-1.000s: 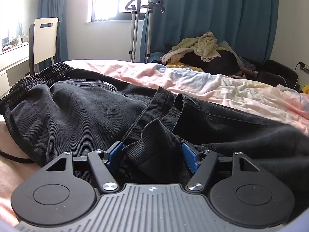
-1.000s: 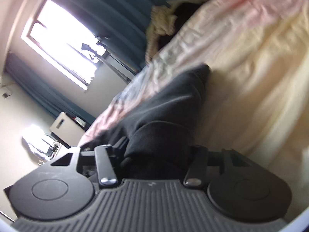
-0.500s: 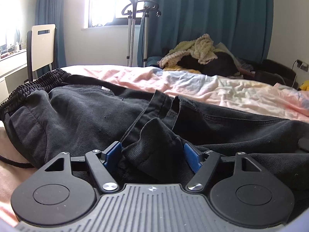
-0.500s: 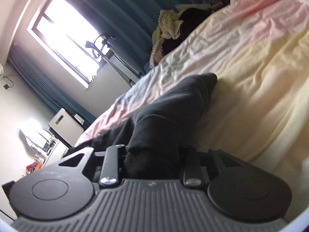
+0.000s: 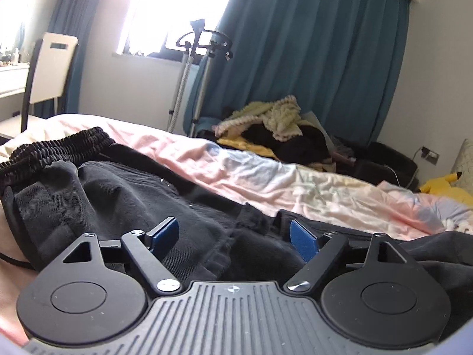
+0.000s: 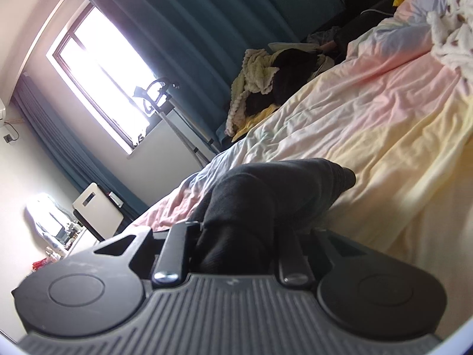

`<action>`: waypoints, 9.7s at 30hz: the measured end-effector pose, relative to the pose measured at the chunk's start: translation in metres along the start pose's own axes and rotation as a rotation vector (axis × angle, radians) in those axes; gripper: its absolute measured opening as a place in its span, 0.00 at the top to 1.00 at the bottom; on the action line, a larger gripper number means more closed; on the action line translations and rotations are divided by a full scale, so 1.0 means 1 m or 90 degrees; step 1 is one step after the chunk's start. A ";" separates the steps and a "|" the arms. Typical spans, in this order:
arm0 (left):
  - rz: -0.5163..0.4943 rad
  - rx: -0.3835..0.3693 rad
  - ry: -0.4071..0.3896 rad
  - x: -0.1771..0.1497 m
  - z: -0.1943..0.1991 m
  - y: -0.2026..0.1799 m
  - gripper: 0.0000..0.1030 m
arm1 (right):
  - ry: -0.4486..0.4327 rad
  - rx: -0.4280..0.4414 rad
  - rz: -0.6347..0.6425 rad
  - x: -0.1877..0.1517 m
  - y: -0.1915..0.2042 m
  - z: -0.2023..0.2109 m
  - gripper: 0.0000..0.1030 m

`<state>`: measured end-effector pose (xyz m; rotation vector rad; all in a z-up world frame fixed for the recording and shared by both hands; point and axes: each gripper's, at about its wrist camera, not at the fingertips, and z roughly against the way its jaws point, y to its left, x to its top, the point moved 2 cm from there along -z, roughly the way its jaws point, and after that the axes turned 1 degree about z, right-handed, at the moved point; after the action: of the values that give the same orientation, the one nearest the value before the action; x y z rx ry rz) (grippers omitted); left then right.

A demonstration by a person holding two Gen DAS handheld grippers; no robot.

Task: Fold clothes

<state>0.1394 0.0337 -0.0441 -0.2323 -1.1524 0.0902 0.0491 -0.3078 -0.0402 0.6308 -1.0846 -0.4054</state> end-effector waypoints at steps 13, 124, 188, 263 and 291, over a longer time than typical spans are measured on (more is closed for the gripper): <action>-0.198 -0.127 0.164 -0.059 -0.021 -0.094 0.19 | -0.071 -0.081 0.052 0.030 -0.017 0.102 0.80; 0.451 0.071 0.037 0.002 0.000 0.133 0.89 | 0.129 0.183 0.876 -0.239 0.174 -0.060 0.70; 0.624 -0.021 0.110 -0.026 -0.037 0.140 0.08 | 0.130 0.101 -0.168 -0.071 -0.009 -0.112 0.44; 0.017 -0.397 0.202 -0.122 -0.114 -0.389 0.45 | -0.162 -0.199 -0.145 0.095 -0.364 0.155 0.60; -0.139 -0.047 -0.118 0.083 0.116 -0.128 0.00 | -0.140 -0.019 0.284 0.110 0.062 0.116 0.24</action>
<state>0.0614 -0.0593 0.1038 -0.1642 -1.3607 -0.1261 -0.0099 -0.3579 0.1125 0.3076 -1.3862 -0.1032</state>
